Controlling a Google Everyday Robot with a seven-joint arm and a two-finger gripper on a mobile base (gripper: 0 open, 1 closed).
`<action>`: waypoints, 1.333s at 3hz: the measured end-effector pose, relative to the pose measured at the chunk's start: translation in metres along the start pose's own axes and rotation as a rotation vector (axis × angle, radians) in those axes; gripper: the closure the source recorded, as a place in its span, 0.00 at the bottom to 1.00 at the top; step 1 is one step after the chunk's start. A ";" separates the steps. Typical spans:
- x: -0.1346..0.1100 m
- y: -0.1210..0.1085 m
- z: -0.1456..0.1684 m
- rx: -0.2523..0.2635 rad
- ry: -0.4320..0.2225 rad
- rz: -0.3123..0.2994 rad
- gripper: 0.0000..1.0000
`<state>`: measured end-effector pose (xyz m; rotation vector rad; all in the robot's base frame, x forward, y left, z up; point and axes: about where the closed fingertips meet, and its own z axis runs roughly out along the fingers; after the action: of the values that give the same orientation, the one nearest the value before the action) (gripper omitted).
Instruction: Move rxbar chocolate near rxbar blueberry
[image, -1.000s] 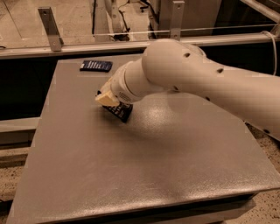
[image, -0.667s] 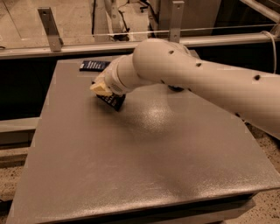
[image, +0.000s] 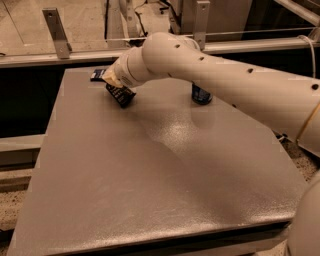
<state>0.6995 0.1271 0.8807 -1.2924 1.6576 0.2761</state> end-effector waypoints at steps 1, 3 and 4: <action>0.001 -0.016 0.012 0.008 0.000 0.000 1.00; 0.006 -0.029 0.021 0.017 0.014 0.007 0.59; 0.005 -0.030 0.021 0.017 0.015 0.006 0.36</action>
Offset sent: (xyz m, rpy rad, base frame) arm 0.0470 -0.0070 -0.0056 -0.0116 -0.0006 -0.0386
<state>0.7359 0.1259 0.8770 -1.2797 1.6731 0.2560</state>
